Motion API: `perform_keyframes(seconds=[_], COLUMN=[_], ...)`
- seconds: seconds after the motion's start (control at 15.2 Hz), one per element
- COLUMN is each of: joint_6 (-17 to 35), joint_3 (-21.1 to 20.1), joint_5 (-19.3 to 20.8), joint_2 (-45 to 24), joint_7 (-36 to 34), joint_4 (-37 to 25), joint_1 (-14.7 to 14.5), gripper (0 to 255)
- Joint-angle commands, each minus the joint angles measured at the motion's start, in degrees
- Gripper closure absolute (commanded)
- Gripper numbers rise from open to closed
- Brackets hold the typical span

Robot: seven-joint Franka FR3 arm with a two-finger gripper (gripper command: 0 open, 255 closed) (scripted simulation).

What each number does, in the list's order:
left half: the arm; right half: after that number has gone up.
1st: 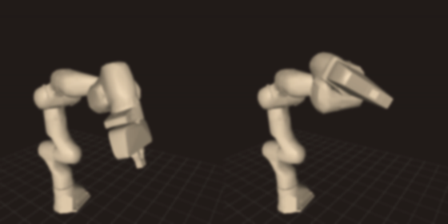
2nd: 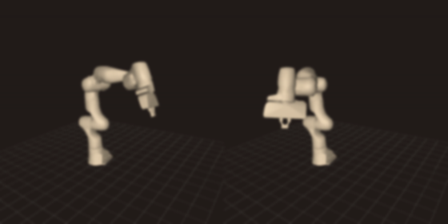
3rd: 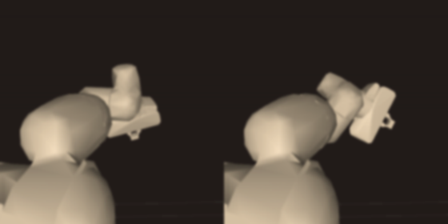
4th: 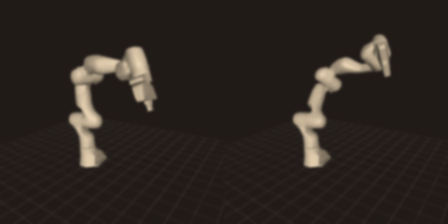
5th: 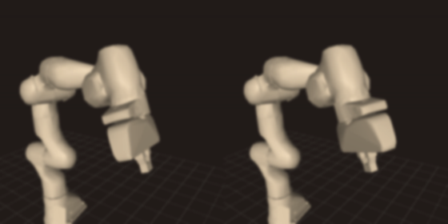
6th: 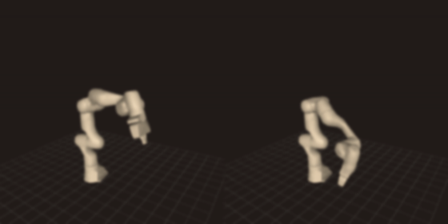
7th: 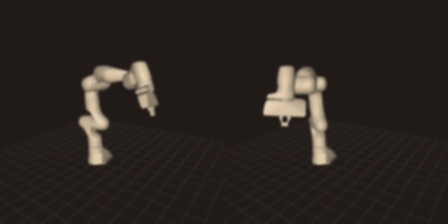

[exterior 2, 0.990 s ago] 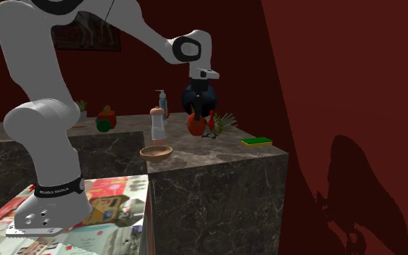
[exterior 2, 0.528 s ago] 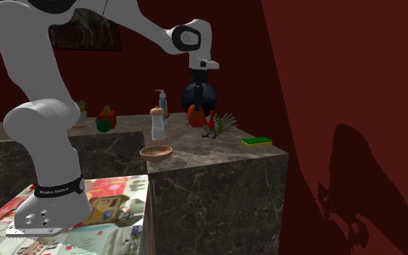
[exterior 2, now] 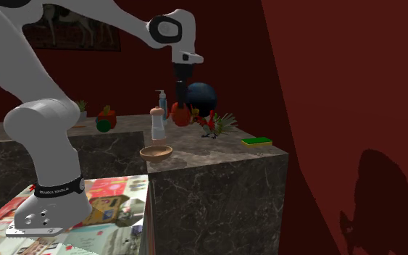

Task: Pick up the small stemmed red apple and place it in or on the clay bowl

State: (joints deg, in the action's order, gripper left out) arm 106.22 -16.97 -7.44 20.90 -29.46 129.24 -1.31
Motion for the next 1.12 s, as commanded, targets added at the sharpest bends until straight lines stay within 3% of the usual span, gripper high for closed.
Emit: perform_keyframes(seconds=[0.0,0.4,1.06], joint_6=[-1.6,-8.7,-0.8], joint_3=[0.9,4.5,3.5], joint_5=[-0.9,-1.9,-2.9], joint_2=[4.9,21.4,20.9], joint_7=[1.0,4.1,4.4], joint_4=[3.2,12.9,20.2], joint_1=[-0.4,-1.8,-2.3], gripper=[255,255,255])
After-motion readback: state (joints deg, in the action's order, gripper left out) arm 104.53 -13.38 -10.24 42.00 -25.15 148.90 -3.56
